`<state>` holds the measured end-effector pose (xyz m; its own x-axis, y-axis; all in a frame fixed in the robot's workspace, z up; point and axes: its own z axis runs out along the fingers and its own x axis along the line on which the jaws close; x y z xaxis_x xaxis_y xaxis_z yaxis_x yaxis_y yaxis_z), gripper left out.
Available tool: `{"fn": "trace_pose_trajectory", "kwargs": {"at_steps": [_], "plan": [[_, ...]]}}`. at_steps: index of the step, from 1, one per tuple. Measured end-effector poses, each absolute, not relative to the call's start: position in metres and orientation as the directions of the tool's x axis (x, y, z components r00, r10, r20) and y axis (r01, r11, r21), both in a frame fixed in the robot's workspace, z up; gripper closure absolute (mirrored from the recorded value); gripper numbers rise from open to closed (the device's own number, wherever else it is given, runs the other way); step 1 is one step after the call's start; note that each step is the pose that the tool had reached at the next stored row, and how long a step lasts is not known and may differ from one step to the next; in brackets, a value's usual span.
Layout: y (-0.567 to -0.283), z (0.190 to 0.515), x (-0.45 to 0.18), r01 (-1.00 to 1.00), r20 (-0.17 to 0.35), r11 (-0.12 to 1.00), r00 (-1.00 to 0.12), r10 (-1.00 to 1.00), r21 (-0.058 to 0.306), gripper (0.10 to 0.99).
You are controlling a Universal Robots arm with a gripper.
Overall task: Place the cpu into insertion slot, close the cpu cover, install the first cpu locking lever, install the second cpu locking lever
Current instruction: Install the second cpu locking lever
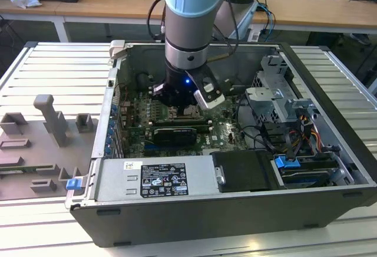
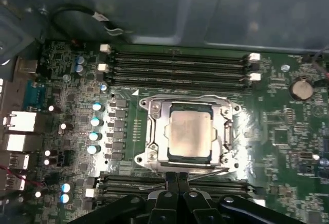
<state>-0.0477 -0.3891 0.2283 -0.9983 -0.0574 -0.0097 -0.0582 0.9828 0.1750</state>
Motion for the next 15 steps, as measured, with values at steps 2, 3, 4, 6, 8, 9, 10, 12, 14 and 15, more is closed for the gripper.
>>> {"fn": "trace_pose_trajectory", "kwargs": {"at_steps": [2, 3, 4, 6, 8, 9, 10, 12, 14, 15], "plan": [[-0.389, 0.225, -0.049, -0.06, -0.01, 0.983, -0.998, -0.059, 0.175, 0.98], [-0.389, 0.223, -0.05, -0.06, -0.01, 0.983, -0.998, -0.06, 0.175, 0.98], [-0.389, 0.221, -0.051, -0.061, -0.01, 0.983, -0.998, -0.06, 0.175, 0.98], [-0.389, 0.214, -0.053, -0.062, -0.01, 0.982, -0.998, -0.062, 0.177, 0.98], [-0.39, 0.211, -0.056, -0.064, -0.01, 0.981, -0.998, -0.063, 0.183, 0.98], [-0.39, 0.211, -0.058, -0.064, -0.011, 0.98, -0.998, -0.063, 0.191, 0.98], [-0.391, 0.21, -0.061, -0.064, -0.012, 0.977, -0.998, -0.063, 0.202, 0.98], [-0.395, 0.209, -0.066, -0.065, -0.015, 0.973, -0.998, -0.063, 0.222, 0.98], [-0.398, 0.208, -0.07, -0.066, -0.017, 0.968, -0.998, -0.063, 0.244, 0.98], [-0.399, 0.207, -0.07, -0.066, -0.018, 0.966, -0.998, -0.063, 0.25, 0.98]]}}
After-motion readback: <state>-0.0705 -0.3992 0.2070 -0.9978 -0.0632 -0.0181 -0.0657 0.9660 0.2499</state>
